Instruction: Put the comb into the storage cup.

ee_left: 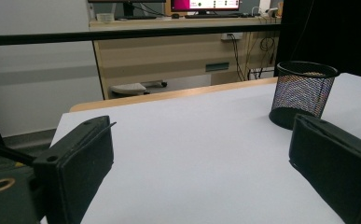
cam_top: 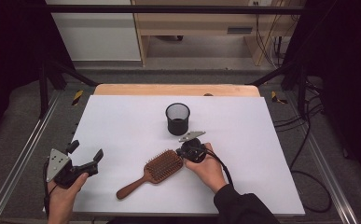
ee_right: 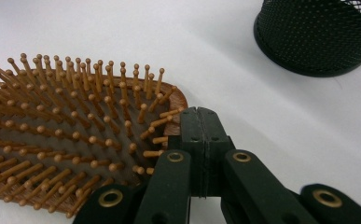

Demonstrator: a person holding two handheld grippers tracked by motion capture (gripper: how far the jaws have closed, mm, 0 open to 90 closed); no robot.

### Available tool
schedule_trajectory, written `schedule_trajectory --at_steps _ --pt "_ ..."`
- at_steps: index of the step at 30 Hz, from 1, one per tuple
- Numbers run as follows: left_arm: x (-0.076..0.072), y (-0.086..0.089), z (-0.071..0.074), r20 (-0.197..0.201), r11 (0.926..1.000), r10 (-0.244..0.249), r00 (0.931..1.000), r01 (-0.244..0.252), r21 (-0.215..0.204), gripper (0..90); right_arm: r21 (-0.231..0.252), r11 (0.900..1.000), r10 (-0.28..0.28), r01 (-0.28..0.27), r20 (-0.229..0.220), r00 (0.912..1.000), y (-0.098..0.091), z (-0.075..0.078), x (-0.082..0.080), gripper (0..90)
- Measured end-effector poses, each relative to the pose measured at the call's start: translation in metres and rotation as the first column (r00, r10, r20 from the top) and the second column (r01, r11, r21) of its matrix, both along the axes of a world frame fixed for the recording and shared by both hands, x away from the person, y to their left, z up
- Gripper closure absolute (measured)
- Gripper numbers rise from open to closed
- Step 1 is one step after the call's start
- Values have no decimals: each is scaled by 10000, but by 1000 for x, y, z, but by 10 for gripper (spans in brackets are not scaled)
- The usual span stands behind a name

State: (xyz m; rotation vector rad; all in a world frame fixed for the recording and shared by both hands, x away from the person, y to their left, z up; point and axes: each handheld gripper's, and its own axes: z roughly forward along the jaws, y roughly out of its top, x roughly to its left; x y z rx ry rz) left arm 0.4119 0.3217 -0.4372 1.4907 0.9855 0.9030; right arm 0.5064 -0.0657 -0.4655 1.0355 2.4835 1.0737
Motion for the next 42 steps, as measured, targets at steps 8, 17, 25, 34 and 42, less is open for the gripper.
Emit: schedule_trajectory --at_steps 8,17,25,34,42 --pt "0 0 0 -11 10000 -11 10000 10 -9 66 392 9984 -416 406 265 9988 -21 7 0 900" --pt "0 0 -1 -32 10000 73 10000 -73 12 65 824 9919 -1017 963 642 9927 -54 9 -11 900" --pt "-2 -1 0 -55 9998 177 9998 -177 -27 60 1397 9725 -2014 1864 1022 9742 -97 12 -20 851" --pt "-4 -2 0 -194 9998 180 9997 -182 -81 38 2339 9309 -3180 2804 1420 9374 -147 16 -37 444" --pt "-8 -9 3 -380 9997 -246 9990 244 -47 26 2794 9055 -3823 3194 2104 8998 -182 22 -56 115"
